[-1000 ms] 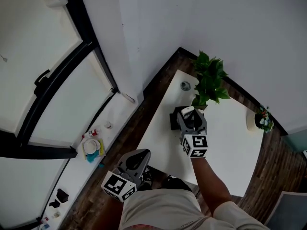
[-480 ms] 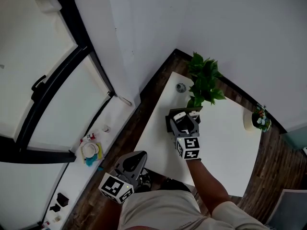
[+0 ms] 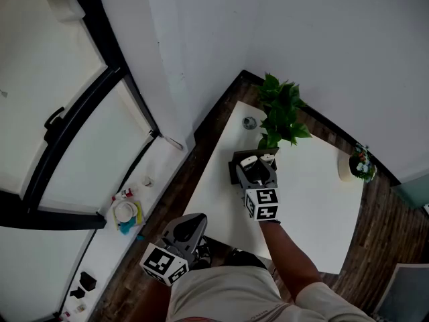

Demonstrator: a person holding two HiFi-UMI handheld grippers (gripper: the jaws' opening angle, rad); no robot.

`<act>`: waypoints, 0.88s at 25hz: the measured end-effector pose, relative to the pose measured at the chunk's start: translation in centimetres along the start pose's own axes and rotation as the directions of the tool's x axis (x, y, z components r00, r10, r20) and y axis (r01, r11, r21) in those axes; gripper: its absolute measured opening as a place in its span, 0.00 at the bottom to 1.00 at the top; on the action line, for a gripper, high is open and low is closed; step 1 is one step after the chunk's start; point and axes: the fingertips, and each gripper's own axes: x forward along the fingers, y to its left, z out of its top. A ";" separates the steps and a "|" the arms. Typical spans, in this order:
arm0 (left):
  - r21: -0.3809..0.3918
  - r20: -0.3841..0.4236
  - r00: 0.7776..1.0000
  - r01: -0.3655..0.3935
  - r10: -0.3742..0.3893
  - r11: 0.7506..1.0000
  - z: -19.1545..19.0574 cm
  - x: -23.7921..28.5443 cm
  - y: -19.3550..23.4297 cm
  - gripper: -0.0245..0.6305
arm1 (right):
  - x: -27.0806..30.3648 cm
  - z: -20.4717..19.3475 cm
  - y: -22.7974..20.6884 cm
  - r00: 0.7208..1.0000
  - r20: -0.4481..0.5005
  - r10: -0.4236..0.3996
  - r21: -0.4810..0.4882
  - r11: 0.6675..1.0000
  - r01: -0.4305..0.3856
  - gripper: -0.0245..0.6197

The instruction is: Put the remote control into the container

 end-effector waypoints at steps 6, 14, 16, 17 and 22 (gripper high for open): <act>0.010 0.004 1.000 0.014 -0.014 1.000 0.1 0.1 -1.1 0.05 | -2.7 2.1 -0.3 0.998 0.066 0.022 0.026 0.999 -0.024 0.46; 0.048 0.018 0.999 0.045 -0.046 0.998 1.2 0.9 -3.2 0.05 | -8.5 3.7 0.4 0.985 0.100 0.137 0.035 0.989 -0.141 0.46; 0.058 0.025 0.998 0.059 -0.060 0.997 1.4 1.1 -3.9 0.05 | -10.0 3.9 0.0 0.986 0.101 0.132 0.038 0.990 -0.137 0.44; 0.064 0.027 0.998 0.063 -0.065 0.996 1.5 1.2 -4.3 0.05 | -10.8 4.0 -0.3 0.987 0.104 0.124 0.040 0.991 -0.129 0.39; 0.095 0.023 0.997 0.070 -0.073 0.993 2.2 1.8 -6.2 0.05 | -14.9 5.1 -1.6 0.985 0.149 0.085 0.033 0.995 -0.091 0.15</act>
